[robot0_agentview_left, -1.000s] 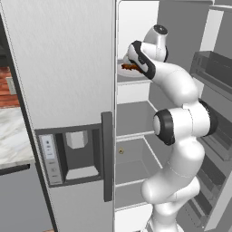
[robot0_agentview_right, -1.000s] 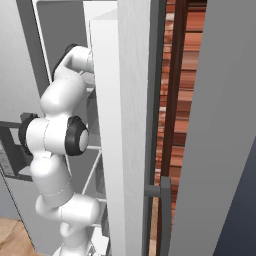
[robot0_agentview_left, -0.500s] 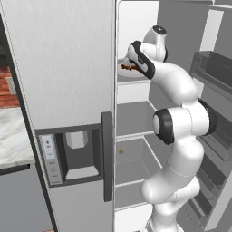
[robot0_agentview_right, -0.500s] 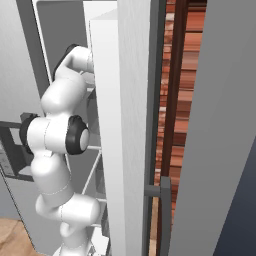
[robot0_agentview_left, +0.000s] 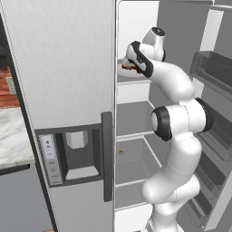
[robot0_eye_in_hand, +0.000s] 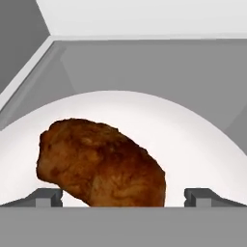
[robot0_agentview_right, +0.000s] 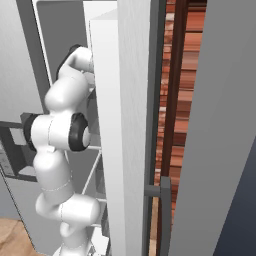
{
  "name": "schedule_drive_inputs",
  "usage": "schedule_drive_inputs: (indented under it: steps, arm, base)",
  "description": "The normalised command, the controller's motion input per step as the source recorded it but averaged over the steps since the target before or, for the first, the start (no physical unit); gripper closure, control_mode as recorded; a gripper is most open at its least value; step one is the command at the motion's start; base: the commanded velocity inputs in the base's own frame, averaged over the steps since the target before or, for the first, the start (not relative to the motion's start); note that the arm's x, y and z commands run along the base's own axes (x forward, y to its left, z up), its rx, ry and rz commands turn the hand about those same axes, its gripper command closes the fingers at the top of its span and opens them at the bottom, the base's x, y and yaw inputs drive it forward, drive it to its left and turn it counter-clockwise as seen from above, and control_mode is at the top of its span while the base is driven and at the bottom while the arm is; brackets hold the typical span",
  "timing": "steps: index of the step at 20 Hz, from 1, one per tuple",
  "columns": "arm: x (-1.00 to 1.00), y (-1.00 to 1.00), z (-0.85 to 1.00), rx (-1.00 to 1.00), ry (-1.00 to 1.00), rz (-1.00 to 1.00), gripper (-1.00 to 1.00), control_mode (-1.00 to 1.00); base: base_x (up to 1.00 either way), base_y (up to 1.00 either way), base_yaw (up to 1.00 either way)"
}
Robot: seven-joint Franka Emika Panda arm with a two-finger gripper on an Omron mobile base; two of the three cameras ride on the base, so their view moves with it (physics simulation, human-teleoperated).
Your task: Retrieve the chicken drumstick from the fridge and place it on the saucepan with marinade on the stove.
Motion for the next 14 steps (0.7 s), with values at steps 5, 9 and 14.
schedule_drive_inputs:
  steps: [5, 9, 14]
  arm:
    - [0.22, 0.0, -0.1, 0.0, 0.0, 0.05, -1.0, -1.0]
    - [0.11, 0.0, -0.04, 0.0, 0.02, 0.04, -1.0, -1.0]
    - [0.01, 0.0, -0.07, 0.0, 0.05, 0.01, -1.0, -1.0]
  base:
    - [0.0, 0.0, 0.0]
    - [0.0, 0.0, 0.0]
    - [0.0, 0.0, 0.0]
